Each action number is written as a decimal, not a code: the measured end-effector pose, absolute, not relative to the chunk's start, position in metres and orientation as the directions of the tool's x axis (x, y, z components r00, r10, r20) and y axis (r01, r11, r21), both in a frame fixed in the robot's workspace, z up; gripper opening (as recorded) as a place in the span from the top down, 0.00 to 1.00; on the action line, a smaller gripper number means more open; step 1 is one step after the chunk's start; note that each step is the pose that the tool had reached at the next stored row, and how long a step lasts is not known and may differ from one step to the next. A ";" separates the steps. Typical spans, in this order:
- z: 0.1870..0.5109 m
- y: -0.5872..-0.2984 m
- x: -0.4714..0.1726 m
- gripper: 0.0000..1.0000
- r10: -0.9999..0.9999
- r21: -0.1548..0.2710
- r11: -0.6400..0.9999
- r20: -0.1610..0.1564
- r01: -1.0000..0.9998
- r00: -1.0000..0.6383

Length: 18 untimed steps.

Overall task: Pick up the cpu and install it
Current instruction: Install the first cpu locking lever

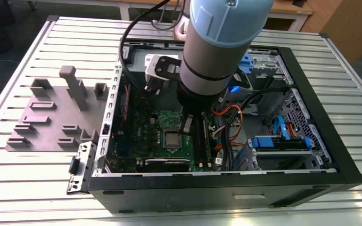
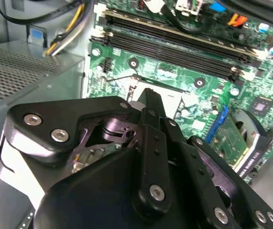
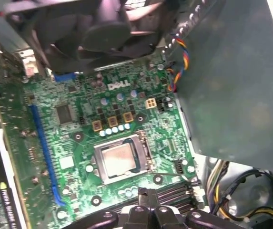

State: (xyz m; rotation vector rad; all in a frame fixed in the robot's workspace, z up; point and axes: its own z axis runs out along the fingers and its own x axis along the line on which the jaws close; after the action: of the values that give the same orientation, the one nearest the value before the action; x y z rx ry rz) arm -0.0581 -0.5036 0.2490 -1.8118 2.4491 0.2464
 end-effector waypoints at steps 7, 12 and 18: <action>0.248 -0.490 -0.054 0.89 -0.941 0.080 0.285 -0.167 -0.955 -0.295; 0.248 -0.489 -0.051 0.89 -0.939 0.089 0.269 -0.198 -0.959 -0.282; 0.247 -0.488 -0.049 0.89 -0.940 0.089 0.261 -0.204 -0.961 -0.274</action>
State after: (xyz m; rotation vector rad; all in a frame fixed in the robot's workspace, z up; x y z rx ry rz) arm -0.0486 -0.4878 0.2467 -1.8223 2.4057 0.2965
